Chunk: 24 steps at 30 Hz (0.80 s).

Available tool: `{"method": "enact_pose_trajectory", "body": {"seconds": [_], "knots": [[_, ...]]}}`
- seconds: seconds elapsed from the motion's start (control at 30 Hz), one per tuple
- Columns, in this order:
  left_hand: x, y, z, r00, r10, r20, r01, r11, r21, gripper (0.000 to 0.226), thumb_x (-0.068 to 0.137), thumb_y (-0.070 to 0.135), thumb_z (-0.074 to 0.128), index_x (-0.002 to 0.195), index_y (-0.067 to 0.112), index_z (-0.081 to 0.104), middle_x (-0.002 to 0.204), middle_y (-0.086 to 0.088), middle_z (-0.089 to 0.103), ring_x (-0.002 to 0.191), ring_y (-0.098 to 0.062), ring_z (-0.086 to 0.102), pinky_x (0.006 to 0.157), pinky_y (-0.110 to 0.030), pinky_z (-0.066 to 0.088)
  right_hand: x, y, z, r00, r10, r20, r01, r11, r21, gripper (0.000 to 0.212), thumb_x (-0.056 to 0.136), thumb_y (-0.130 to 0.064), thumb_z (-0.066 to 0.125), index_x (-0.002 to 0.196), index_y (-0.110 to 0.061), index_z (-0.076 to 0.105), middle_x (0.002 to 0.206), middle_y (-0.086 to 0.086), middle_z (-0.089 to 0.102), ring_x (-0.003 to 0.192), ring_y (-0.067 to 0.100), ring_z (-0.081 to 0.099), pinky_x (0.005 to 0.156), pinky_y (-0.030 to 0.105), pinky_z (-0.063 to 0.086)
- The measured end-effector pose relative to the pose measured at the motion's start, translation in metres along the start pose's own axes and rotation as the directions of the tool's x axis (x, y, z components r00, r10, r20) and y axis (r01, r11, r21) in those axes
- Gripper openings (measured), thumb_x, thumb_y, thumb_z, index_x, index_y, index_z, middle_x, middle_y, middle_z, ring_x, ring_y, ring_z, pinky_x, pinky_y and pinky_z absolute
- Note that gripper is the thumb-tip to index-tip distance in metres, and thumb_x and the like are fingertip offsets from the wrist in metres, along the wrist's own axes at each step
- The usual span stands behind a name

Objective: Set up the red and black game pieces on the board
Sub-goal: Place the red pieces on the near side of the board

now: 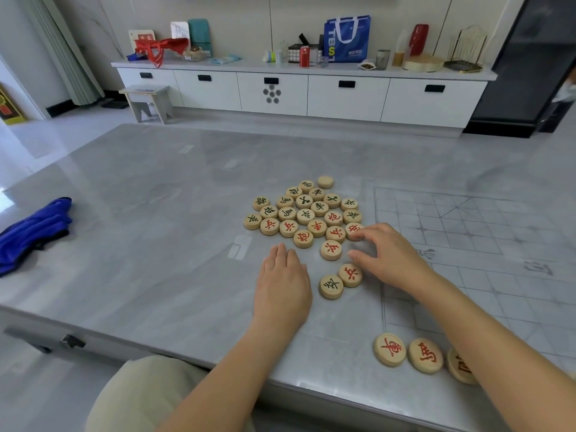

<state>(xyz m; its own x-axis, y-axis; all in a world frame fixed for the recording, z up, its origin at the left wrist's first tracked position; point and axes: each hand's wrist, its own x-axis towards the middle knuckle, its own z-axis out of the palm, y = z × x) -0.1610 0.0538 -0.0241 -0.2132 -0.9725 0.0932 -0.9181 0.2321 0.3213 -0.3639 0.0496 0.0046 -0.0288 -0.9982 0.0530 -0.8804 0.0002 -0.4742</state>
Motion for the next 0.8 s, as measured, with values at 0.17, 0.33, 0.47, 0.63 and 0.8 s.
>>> {"method": "enact_pose_trajectory", "body": {"seconds": [0.17,0.33,0.47,0.63,0.8], "knots": [[0.000,0.002,-0.001,1.000,-0.009,0.012,0.009,1.000,0.000,0.052,0.102,0.030,0.023,0.147,0.004,0.025,0.156,-0.013,0.020,0.145,-0.026,0.013,0.118,-0.035,0.012,0.008,0.002,0.002,0.999,0.038,-0.036,-0.038,0.999,-0.025,0.037,0.089,-0.036,0.057,0.125,-0.028,0.054,0.129,-0.003,0.045,0.116,0.016,0.047,0.094,0.034,0.043],[-0.001,0.001,-0.003,1.000,-0.010,0.022,0.010,1.000,0.007,0.052,0.102,0.030,0.022,0.147,0.005,0.023,0.157,-0.012,0.019,0.146,-0.025,0.011,0.118,-0.034,0.010,0.020,0.000,0.004,0.992,0.107,-0.069,-0.107,0.994,0.004,0.038,0.089,-0.032,0.057,0.126,-0.027,0.053,0.127,0.002,0.045,0.109,0.019,0.051,0.089,0.035,0.046],[0.000,0.002,-0.003,0.999,-0.014,0.036,0.014,1.000,0.005,0.052,0.102,0.030,0.021,0.148,0.005,0.022,0.157,-0.012,0.017,0.146,-0.025,0.010,0.118,-0.035,0.010,0.030,0.001,0.005,0.984,0.162,-0.071,-0.159,0.986,0.046,0.042,0.086,-0.027,0.058,0.127,-0.027,0.051,0.127,0.006,0.043,0.104,0.020,0.054,0.087,0.035,0.048],[-0.001,0.001,-0.002,1.000,-0.015,0.027,0.015,1.000,0.012,0.052,0.102,0.030,0.021,0.148,0.005,0.022,0.157,-0.012,0.018,0.146,-0.025,0.011,0.118,-0.034,0.009,0.041,0.002,-0.002,0.984,0.176,-0.032,-0.172,0.981,0.086,0.047,0.083,-0.025,0.060,0.129,-0.027,0.050,0.123,0.005,0.042,0.102,0.021,0.054,0.086,0.034,0.048],[0.000,0.001,-0.001,1.000,-0.011,0.026,0.010,1.000,0.011,0.052,0.102,0.030,0.021,0.148,0.005,0.022,0.157,-0.012,0.018,0.146,-0.025,0.010,0.119,-0.035,0.010,0.038,0.007,-0.005,0.991,0.126,0.040,-0.129,0.990,0.052,0.053,0.077,-0.021,0.066,0.127,-0.023,0.049,0.117,0.000,0.048,0.106,0.018,0.053,0.086,0.029,0.045]]}}
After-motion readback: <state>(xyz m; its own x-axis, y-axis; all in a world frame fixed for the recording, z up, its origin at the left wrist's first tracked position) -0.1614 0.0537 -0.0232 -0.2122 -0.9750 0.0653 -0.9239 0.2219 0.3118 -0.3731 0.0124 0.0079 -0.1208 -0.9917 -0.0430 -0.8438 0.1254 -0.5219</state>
